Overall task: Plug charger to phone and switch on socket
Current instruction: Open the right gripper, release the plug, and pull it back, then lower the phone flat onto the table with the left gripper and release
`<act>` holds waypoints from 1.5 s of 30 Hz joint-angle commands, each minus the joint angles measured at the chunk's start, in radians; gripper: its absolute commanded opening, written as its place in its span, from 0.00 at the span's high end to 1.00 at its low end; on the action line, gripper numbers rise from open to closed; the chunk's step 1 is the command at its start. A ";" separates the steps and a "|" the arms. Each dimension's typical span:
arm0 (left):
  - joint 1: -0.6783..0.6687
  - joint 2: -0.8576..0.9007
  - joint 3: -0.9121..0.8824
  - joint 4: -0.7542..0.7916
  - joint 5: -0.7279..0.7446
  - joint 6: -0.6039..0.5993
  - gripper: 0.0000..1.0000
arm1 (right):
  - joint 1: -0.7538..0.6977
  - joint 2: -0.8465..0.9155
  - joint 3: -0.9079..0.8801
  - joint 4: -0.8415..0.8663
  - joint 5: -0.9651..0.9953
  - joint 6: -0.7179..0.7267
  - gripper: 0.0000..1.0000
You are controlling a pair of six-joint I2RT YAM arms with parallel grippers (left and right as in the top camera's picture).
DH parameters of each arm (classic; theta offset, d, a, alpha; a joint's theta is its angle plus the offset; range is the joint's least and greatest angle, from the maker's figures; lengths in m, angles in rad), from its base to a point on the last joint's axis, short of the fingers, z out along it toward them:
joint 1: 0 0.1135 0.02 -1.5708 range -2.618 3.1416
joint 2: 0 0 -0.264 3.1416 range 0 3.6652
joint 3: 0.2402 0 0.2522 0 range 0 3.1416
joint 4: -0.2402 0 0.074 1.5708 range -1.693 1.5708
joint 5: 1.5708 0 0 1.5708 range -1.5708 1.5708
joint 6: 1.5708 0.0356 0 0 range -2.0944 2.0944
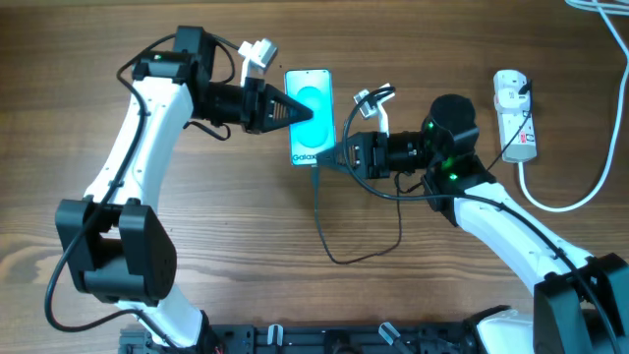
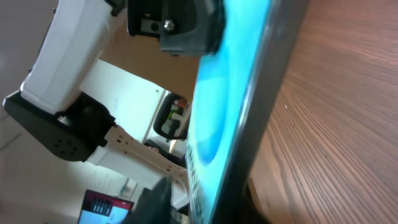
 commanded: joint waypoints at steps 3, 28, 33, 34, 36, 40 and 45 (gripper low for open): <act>0.035 -0.027 -0.009 -0.020 -0.165 0.023 0.96 | -0.005 0.008 0.028 -0.073 0.014 -0.102 0.46; 0.030 0.236 -0.168 0.365 -0.565 -0.162 0.96 | -0.002 0.008 0.028 -0.573 0.170 -0.413 0.39; 0.030 0.264 -0.168 0.404 -0.595 -0.162 0.96 | 0.003 0.008 0.027 -0.580 0.184 -0.412 0.39; 0.030 0.270 -0.168 0.406 -0.595 -0.162 0.96 | 0.003 0.008 0.028 -0.581 0.185 -0.412 0.39; 0.028 0.282 -0.168 0.410 -0.600 -0.163 0.96 | 0.003 0.008 0.027 -0.581 0.187 -0.412 0.39; 0.024 0.288 -0.170 0.422 -0.657 -0.195 0.96 | 0.003 0.008 0.028 -0.581 0.187 -0.413 0.40; 0.024 0.288 -0.172 0.425 -0.670 -0.200 0.92 | 0.003 0.008 0.027 -0.583 0.198 -0.412 0.39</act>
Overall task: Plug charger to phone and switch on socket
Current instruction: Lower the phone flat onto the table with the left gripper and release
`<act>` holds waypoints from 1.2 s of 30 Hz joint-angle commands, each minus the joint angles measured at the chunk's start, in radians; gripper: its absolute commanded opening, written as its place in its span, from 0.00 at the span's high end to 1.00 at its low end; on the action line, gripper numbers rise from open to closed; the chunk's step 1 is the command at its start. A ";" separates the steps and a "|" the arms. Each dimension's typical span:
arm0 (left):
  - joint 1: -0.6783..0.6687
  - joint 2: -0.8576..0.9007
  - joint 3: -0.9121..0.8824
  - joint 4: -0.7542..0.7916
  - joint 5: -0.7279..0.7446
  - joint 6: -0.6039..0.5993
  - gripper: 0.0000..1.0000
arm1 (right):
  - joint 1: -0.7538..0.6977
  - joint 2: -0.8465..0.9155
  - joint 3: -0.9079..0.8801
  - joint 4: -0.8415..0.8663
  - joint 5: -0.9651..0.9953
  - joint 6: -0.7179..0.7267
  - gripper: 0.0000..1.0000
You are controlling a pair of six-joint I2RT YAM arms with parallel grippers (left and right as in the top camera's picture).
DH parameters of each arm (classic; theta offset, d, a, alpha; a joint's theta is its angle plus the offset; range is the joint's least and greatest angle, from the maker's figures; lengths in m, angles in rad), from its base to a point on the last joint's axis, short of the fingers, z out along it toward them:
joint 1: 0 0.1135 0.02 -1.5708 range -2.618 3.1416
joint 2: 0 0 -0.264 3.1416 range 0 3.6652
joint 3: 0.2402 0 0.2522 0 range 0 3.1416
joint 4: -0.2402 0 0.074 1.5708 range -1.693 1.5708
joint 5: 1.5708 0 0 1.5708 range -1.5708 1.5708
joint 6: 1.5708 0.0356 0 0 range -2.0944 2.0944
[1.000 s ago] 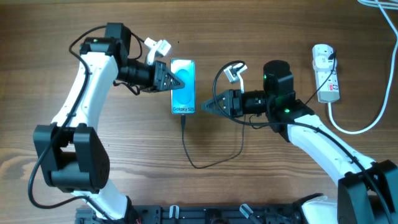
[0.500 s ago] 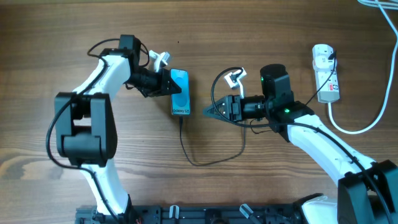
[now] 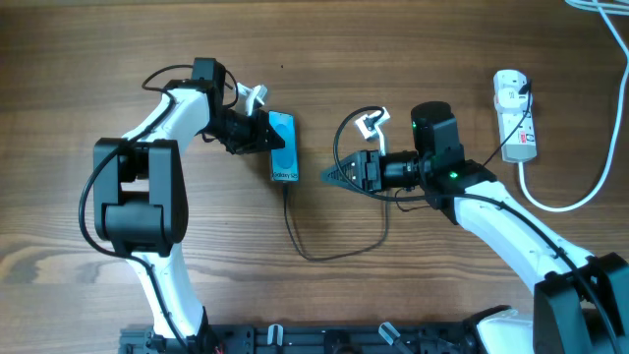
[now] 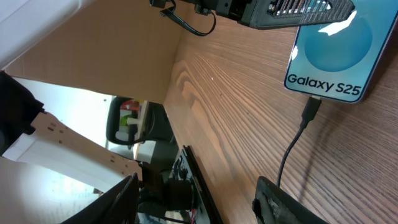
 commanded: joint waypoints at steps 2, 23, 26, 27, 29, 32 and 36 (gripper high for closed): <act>-0.005 0.016 -0.005 0.009 -0.042 -0.006 0.87 | 0.004 0.004 0.018 -0.002 0.018 -0.020 0.39; -0.005 0.016 -0.005 -0.010 -0.154 -0.025 0.57 | 0.004 0.004 0.018 -0.001 0.018 -0.020 0.39; -0.005 0.016 -0.005 -0.014 -0.161 -0.025 0.57 | 0.004 0.004 0.018 -0.001 0.018 -0.020 0.39; -0.005 0.016 -0.005 -0.014 -0.161 -0.025 0.57 | 0.004 0.004 0.018 -0.001 0.018 -0.021 0.39; -0.005 0.016 -0.005 -0.014 -0.165 -0.025 0.56 | 0.004 0.004 0.018 -0.002 0.018 -0.020 0.39; -0.005 0.016 -0.005 -0.018 -0.214 -0.030 0.59 | 0.004 0.004 0.018 -0.003 0.024 -0.019 0.39; -0.005 0.016 -0.005 -0.018 -0.334 -0.083 0.58 | 0.004 0.004 0.018 -0.003 0.034 -0.019 0.39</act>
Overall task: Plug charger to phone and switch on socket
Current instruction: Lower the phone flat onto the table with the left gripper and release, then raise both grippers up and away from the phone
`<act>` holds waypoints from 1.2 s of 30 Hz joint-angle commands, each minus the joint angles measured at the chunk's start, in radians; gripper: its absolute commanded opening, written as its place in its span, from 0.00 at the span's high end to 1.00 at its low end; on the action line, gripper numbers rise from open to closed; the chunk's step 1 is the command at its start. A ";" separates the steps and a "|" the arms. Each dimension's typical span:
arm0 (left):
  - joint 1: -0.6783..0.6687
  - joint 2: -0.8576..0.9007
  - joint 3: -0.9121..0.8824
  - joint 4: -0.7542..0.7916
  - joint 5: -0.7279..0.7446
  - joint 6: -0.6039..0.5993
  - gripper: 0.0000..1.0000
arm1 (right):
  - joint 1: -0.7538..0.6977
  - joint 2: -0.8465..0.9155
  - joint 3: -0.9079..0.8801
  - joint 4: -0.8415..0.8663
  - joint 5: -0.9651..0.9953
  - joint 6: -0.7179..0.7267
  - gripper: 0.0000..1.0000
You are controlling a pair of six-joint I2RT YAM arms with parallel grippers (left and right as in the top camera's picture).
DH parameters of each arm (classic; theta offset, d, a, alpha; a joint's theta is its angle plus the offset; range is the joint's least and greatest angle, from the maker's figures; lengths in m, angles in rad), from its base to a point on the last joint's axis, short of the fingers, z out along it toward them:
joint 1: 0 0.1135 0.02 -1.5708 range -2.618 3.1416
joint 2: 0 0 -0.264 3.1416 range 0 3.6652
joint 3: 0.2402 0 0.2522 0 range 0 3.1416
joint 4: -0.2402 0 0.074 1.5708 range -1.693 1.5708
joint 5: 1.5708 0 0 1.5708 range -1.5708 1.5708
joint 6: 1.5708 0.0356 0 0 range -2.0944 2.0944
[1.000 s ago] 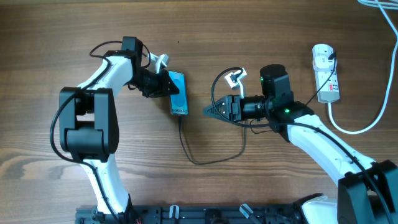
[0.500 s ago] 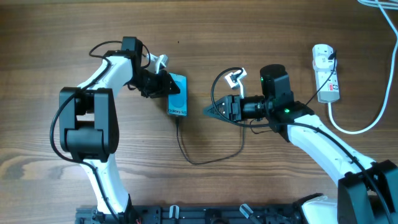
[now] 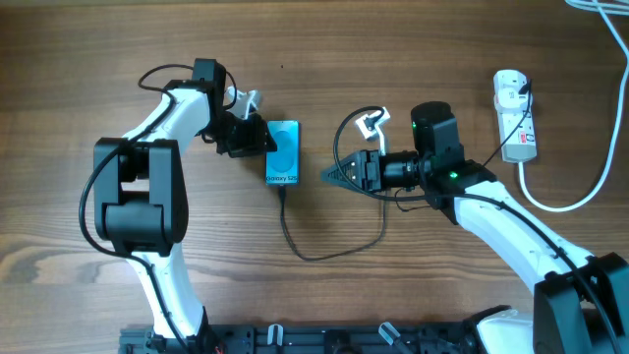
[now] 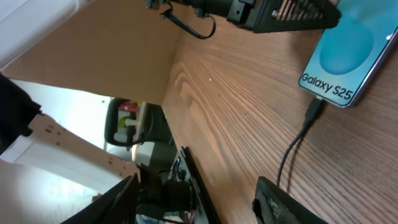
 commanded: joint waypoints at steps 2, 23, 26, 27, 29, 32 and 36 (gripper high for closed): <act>-0.003 0.015 -0.005 -0.006 -0.137 -0.068 0.56 | 0.004 0.004 0.018 -0.002 0.026 -0.021 0.39; 0.000 -0.840 0.078 -0.188 -0.268 -0.168 0.00 | 0.004 -0.254 0.323 -0.698 0.644 -0.305 0.19; 0.000 -0.931 0.078 -0.188 -0.268 -0.168 0.00 | 0.004 -0.298 0.415 -0.844 0.784 -0.309 0.19; 0.000 -0.949 0.078 -0.188 -0.268 -0.168 0.00 | 0.004 -0.308 0.436 -0.876 0.816 -0.311 0.19; 0.000 -0.993 0.078 -0.189 -0.268 -0.168 0.00 | 0.004 -0.340 0.484 -0.948 0.891 -0.325 0.18; 0.000 -1.033 0.078 -0.190 -0.268 -0.168 0.00 | 0.004 -0.390 0.523 -1.023 0.998 -0.332 0.18; 0.000 -1.043 0.078 -0.191 -0.268 -0.168 0.00 | 0.004 -0.447 0.523 -1.050 1.073 -0.332 0.15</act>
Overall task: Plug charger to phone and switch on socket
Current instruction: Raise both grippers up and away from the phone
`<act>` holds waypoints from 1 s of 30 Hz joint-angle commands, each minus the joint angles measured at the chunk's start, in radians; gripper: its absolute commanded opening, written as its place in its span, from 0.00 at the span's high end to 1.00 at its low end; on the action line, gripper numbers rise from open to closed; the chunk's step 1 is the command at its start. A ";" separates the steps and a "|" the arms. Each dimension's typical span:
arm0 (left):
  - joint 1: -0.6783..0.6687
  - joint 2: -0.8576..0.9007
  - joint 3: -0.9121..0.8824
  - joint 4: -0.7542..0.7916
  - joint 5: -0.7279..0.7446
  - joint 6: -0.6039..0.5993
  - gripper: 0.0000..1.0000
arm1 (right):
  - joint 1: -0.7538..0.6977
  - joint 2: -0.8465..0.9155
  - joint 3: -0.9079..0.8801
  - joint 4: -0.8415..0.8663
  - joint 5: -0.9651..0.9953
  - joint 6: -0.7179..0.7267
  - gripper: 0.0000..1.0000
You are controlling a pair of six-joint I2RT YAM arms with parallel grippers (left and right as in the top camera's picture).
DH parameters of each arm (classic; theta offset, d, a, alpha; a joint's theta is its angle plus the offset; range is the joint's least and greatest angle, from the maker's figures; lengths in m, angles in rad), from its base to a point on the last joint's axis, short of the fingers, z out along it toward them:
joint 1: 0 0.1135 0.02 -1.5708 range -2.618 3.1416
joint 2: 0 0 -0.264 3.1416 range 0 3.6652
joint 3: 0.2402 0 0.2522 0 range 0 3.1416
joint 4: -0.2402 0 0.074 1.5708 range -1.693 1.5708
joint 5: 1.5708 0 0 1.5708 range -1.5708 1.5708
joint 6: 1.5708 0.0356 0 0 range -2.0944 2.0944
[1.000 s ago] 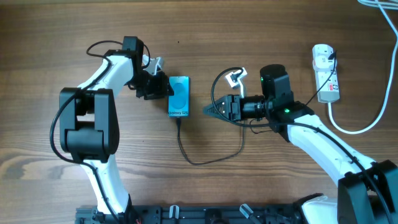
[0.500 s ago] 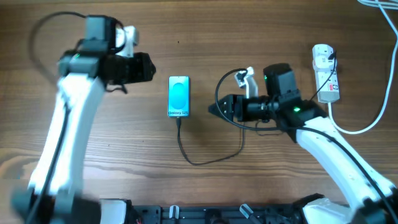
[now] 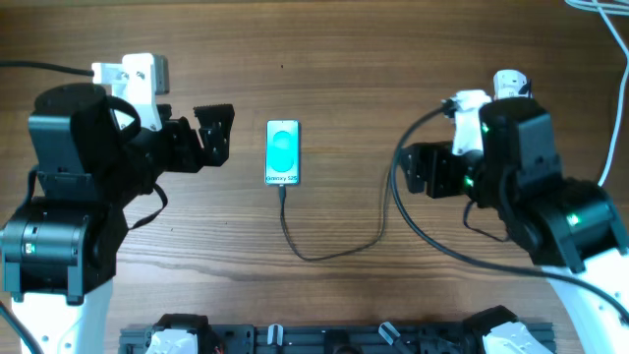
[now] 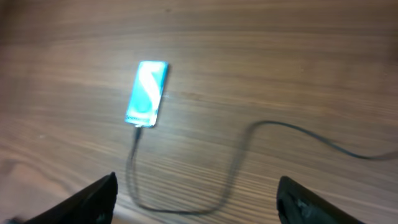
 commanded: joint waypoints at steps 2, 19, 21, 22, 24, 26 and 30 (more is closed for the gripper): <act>0.005 -0.008 0.004 -0.001 -0.010 -0.005 0.00 | 0.001 -0.053 0.023 0.000 0.114 -0.018 0.00; 0.005 -0.008 0.004 -0.001 -0.010 -0.005 0.00 | 0.001 0.070 0.023 -0.043 0.177 -0.095 0.00; 0.005 -0.008 0.004 -0.001 -0.010 -0.006 0.00 | 0.001 0.091 0.023 -0.032 0.177 -0.104 0.00; 0.005 -0.008 0.004 -0.001 -0.010 -0.006 0.00 | 0.001 0.097 0.023 -0.025 0.177 -0.103 0.00; 0.005 -0.008 0.004 -0.001 -0.010 -0.006 0.00 | 0.001 0.108 0.023 0.000 0.171 -0.100 0.00; 0.005 -0.008 0.004 -0.001 -0.010 -0.005 0.00 | 0.001 0.114 0.023 0.029 0.158 -0.100 0.00; 0.005 -0.008 0.004 -0.001 -0.010 -0.005 0.00 | 0.000 0.114 0.023 0.063 0.147 -0.101 0.00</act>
